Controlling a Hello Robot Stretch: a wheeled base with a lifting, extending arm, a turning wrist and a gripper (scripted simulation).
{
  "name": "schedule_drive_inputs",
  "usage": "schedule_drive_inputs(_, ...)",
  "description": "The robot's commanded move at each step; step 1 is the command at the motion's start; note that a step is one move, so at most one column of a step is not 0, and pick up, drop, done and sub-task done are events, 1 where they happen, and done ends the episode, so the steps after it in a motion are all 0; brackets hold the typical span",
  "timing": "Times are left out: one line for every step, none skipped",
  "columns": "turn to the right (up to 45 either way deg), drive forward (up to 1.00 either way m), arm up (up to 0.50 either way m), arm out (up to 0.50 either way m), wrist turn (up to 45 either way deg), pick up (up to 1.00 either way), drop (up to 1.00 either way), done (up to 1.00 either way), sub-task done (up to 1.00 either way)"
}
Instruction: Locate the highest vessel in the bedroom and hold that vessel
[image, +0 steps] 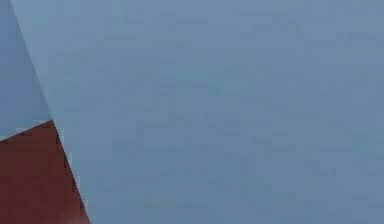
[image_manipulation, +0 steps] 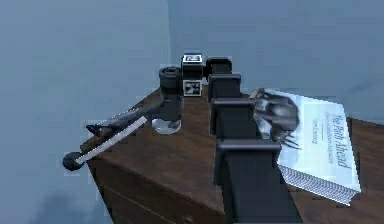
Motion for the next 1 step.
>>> schedule_drive_inputs(0.0, 0.00, 0.00, 0.00, 45.0, 0.00, 0.00, 0.00, 0.00)
